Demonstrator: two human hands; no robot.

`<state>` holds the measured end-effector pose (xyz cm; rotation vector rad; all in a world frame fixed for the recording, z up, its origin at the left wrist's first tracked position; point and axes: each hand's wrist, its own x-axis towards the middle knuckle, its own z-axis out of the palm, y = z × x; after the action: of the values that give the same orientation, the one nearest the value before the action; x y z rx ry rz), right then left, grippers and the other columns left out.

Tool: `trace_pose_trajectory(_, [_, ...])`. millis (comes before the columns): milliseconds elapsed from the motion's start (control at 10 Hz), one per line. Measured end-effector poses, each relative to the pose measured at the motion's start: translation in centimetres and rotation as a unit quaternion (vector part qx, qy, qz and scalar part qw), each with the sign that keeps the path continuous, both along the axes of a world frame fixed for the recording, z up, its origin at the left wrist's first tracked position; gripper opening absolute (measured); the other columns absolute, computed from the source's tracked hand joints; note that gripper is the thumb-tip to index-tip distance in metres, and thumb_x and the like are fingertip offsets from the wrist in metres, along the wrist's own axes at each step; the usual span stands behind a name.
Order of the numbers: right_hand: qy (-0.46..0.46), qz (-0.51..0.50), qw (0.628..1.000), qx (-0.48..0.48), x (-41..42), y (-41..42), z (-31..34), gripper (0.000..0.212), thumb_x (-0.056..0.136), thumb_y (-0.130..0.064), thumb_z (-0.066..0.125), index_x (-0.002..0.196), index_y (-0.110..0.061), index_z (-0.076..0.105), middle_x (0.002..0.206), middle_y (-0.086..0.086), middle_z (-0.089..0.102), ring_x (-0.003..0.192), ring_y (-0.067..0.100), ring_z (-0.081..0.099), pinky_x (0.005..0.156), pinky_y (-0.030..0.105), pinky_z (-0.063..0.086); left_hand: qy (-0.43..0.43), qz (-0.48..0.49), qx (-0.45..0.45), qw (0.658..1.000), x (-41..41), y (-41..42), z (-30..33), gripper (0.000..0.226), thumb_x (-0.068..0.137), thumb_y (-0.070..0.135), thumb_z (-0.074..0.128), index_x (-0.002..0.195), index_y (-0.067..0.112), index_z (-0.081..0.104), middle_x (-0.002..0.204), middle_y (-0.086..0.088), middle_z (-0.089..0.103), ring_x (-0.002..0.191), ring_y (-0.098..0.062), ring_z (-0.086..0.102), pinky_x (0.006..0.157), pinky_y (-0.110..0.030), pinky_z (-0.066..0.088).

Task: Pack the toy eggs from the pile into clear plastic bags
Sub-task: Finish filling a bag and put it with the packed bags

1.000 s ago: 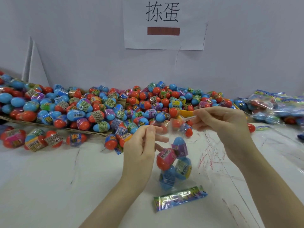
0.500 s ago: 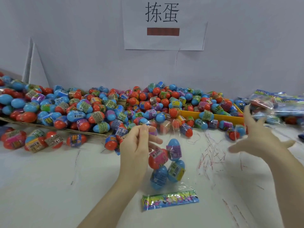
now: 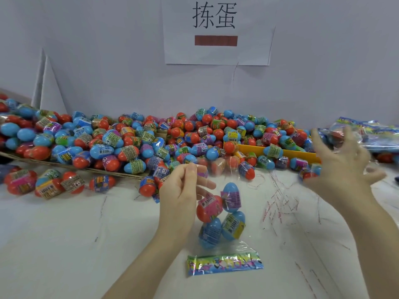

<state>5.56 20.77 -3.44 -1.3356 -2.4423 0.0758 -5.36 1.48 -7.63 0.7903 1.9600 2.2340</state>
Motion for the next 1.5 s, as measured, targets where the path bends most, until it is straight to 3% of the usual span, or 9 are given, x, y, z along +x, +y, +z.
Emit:
trace_pose_trajectory(100, [-0.021,0.049,0.997,-0.052,-0.1,-0.4,-0.1,0.138,0.05,-0.048,0.083,0.134,-0.047,-0.027,0.151,-0.002,-0.026,0.142,0.023,-0.009,0.106,0.062,0.009,0.0,-0.001,0.0,1.0,0.0,0.0,0.0,0.029,0.098,0.015,0.036,0.08,0.016,0.059,0.056,0.005,0.065,0.05,-0.002,0.059,0.047,-0.01,0.045])
trace_pose_trajectory(300, [0.47,0.197,0.769,-0.386,-1.6,-0.8,1.6,0.071,0.095,-0.023,0.049,0.148,-0.018,0.002,0.149,0.011,0.03,0.125,0.025,0.046,0.095,0.018,0.038,-0.002,-0.002,-0.003,1.0,0.0,0.0,0.0,0.029,0.098,0.015,0.037,0.079,0.017,0.059,0.058,0.003,0.064,0.05,-0.001,0.059,0.047,-0.01,0.044])
trace_pose_trajectory(500, [0.272,0.023,0.937,-0.218,-0.9,-2.5,2.0,0.046,0.096,-0.048,0.033,0.14,-0.039,0.02,0.155,0.013,0.007,0.142,0.035,0.002,0.114,0.049,-0.003,-0.003,-0.005,-0.004,1.0,-0.1,0.0,0.0,0.028,0.097,0.016,0.037,0.08,0.016,0.059,0.062,0.001,0.064,0.05,-0.002,0.059,0.047,-0.011,0.045])
trace_pose_trajectory(600, [0.535,0.05,0.708,-0.458,-2.6,-0.6,2.2,0.065,0.087,-0.066,0.028,0.138,-0.028,0.039,0.135,0.009,0.043,0.12,0.03,0.043,0.096,0.057,0.029,-0.004,-0.008,-0.005,1.0,0.0,0.0,0.0,0.028,0.097,0.016,0.037,0.08,0.015,0.059,0.062,0.0,0.064,0.05,-0.003,0.06,0.047,-0.011,0.045])
trace_pose_trajectory(700, [0.443,0.129,0.87,-0.175,-2.9,-0.7,-0.3,0.072,0.083,-0.057,0.048,0.144,-0.031,0.021,0.151,-0.013,0.003,0.141,0.019,0.011,0.108,0.039,-0.003,-0.003,-0.009,-0.007,1.0,-0.1,-0.1,-0.1,0.028,0.097,0.015,0.037,0.08,0.016,0.059,0.06,0.002,0.064,0.049,-0.002,0.059,0.047,-0.01,0.044])
trace_pose_trajectory(900, [0.134,0.213,0.968,-0.006,-2.0,-1.5,-1.9,0.07,0.089,-0.055,0.017,0.103,-0.01,0.07,0.114,0.007,0.066,0.096,0.015,0.061,0.075,0.026,0.046,0.003,-0.012,-0.012,1.0,-0.1,-0.1,0.0,0.028,0.097,0.015,0.038,0.079,0.016,0.059,0.062,0.0,0.064,0.05,-0.002,0.059,0.047,-0.011,0.044])
trace_pose_trajectory(1000, [0.169,0.233,0.958,0.008,-2.0,-1.6,-1.7,0.033,0.092,-0.013,0.051,0.124,-0.018,0.058,0.149,-0.005,0.03,0.124,0.012,0.043,0.095,0.025,0.036,-0.001,-0.016,-0.01,1.0,0.0,-0.1,0.0,0.028,0.097,0.015,0.038,0.08,0.016,0.059,0.062,-0.001,0.064,0.05,-0.002,0.059,0.047,-0.011,0.045])
trace_pose_trajectory(1100, [0.248,0.309,0.894,-0.21,-2.4,-2.5,-1.4,0.105,0.076,-0.023,0.07,0.131,-0.056,-0.013,0.144,-0.027,0.008,0.126,-0.003,0.03,0.1,0.023,0.029,-0.016,-0.024,-0.007,1.0,0.0,-0.1,0.1,0.028,0.097,0.015,0.038,0.08,0.015,0.06,0.058,0.002,0.065,0.05,-0.004,0.06,0.047,-0.012,0.046])
trace_pose_trajectory(1500, [0.252,0.381,0.733,-0.504,-3.8,-4.6,-2.3,0.042,0.054,-0.034,0.07,0.094,-0.022,0.067,0.083,-0.001,0.074,0.078,0.012,0.07,0.059,0.018,0.053,-0.104,-0.072,-0.02,0.992,-0.6,-0.3,0.4,0.03,0.098,0.025,0.037,0.083,0.017,0.062,0.06,0.007,0.069,0.05,0.0,0.061,0.046,-0.011,0.045])
